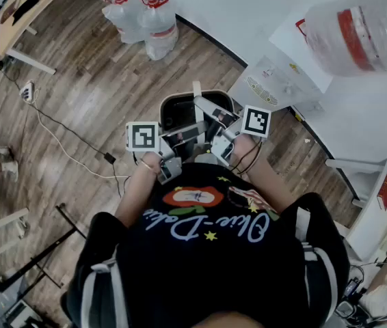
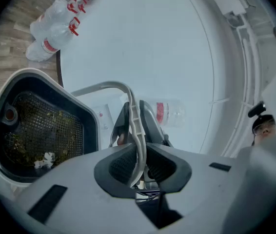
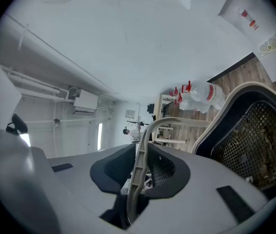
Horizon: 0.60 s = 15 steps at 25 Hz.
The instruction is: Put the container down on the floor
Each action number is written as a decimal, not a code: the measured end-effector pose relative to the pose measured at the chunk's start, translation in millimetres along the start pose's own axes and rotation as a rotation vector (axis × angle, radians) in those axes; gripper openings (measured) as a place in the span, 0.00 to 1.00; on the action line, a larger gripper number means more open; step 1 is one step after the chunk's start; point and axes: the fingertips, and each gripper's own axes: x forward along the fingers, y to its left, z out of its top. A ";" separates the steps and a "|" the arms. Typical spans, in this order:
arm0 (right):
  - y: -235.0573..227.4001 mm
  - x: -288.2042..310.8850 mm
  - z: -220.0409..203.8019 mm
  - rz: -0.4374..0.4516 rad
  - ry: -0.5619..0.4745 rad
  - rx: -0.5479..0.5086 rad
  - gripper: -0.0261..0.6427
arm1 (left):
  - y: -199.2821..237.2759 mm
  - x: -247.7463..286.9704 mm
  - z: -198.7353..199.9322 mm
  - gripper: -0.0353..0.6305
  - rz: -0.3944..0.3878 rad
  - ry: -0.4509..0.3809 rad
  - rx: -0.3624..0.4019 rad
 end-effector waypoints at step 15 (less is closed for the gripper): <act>-1.8 0.0 -0.5 -0.001 0.007 0.003 0.14 | 0.7 -0.3 -2.4 0.13 0.016 -0.020 -0.053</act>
